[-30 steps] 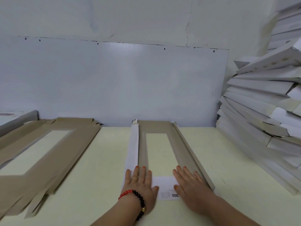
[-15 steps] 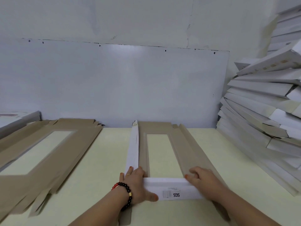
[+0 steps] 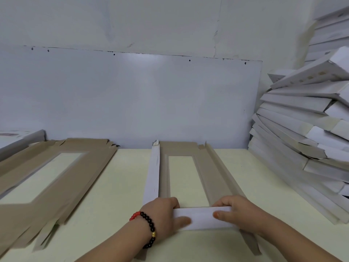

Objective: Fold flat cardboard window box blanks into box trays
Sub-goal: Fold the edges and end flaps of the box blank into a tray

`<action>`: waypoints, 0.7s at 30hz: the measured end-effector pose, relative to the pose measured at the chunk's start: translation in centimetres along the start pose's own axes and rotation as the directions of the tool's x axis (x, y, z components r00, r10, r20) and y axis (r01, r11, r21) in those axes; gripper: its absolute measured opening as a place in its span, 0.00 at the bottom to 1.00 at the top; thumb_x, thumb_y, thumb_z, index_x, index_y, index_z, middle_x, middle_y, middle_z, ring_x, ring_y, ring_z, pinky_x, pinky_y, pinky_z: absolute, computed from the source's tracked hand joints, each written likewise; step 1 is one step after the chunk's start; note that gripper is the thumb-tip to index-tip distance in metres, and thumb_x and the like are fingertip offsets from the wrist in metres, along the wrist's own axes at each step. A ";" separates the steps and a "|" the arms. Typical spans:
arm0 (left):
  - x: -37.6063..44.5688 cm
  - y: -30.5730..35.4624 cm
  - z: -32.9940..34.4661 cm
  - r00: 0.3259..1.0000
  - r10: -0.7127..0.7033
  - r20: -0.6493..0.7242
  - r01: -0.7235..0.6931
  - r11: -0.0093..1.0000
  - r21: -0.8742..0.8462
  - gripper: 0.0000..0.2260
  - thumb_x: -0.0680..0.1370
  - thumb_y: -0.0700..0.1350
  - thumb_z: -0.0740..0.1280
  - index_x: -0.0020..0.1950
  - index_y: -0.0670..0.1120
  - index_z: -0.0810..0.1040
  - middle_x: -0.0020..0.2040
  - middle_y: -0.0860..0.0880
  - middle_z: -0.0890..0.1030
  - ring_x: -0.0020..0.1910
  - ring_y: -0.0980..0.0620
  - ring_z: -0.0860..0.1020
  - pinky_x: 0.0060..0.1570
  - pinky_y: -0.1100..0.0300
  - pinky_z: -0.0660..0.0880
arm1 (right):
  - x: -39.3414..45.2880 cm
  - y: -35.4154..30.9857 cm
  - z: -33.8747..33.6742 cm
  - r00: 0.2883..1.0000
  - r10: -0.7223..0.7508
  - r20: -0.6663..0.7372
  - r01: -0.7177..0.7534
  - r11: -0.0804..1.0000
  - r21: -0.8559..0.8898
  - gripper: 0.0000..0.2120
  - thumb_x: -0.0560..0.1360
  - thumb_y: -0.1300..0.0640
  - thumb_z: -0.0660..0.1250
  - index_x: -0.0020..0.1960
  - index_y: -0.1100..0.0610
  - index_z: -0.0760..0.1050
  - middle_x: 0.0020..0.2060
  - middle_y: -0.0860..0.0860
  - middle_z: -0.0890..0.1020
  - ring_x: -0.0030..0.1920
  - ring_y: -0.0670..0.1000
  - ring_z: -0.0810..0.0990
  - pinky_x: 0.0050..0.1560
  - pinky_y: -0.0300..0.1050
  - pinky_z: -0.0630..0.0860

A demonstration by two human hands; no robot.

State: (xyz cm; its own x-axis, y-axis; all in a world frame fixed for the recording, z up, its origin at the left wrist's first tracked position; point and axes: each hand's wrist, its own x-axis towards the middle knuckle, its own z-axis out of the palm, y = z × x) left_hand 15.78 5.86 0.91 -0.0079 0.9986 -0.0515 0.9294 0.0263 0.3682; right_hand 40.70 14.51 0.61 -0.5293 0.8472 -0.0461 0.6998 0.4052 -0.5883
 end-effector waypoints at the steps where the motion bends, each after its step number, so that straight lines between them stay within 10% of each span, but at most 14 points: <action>1: -0.3 0.1 0.2 1.000 0.004 0.007 -0.004 1.000 0.019 0.15 0.75 0.64 0.61 0.48 0.53 0.73 0.45 0.53 0.77 0.44 0.52 0.76 0.42 0.60 0.72 | -0.3 -0.1 0.1 1.000 -0.017 0.010 0.017 0.997 -0.073 0.07 0.74 0.44 0.68 0.48 0.46 0.80 0.45 0.41 0.82 0.45 0.38 0.79 0.48 0.36 0.75; 5: -0.5 0.8 2.0 0.998 0.046 0.047 -0.057 0.954 0.295 0.17 0.81 0.56 0.51 0.55 0.48 0.74 0.57 0.46 0.78 0.56 0.45 0.75 0.53 0.54 0.70 | -1.0 -0.4 1.9 0.997 -0.038 0.068 0.064 0.902 -0.426 0.20 0.78 0.38 0.57 0.64 0.45 0.74 0.60 0.45 0.75 0.60 0.46 0.73 0.60 0.42 0.69; 9: 0.2 1.2 4.8 0.986 0.165 0.014 -0.156 0.896 0.415 0.23 0.82 0.56 0.49 0.72 0.45 0.62 0.76 0.45 0.58 0.76 0.43 0.53 0.72 0.46 0.52 | -1.2 -1.6 5.1 0.975 -0.220 -0.021 0.136 0.674 -0.726 0.27 0.78 0.41 0.56 0.73 0.52 0.68 0.75 0.51 0.64 0.74 0.49 0.64 0.73 0.52 0.45; 13: 1.2 1.4 6.0 0.977 0.205 0.059 -0.208 0.856 0.473 0.29 0.82 0.53 0.45 0.78 0.45 0.37 0.78 0.48 0.35 0.72 0.45 0.27 0.68 0.43 0.26 | -1.0 -4.7 7.6 0.956 -0.284 -0.078 0.148 0.690 -0.708 0.25 0.66 0.42 0.70 0.60 0.51 0.82 0.63 0.48 0.79 0.62 0.47 0.78 0.66 0.48 0.49; 21: 1.5 -0.9 5.8 0.988 0.103 0.119 -0.150 0.846 0.512 0.29 0.81 0.59 0.37 0.78 0.47 0.38 0.78 0.49 0.36 0.73 0.46 0.28 0.66 0.43 0.23 | -1.1 -3.1 6.7 0.988 -0.043 0.150 0.135 0.716 -0.684 0.34 0.79 0.38 0.39 0.72 0.53 0.70 0.73 0.48 0.68 0.73 0.48 0.64 0.68 0.43 0.40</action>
State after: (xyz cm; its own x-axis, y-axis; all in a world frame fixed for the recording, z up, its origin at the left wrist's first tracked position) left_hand 17.08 7.08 -4.86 0.1318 0.9836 -0.1229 0.9763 -0.1503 -0.1556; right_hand 35.90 10.00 -2.98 -0.6250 0.7677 -0.1414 0.7580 0.6402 0.1248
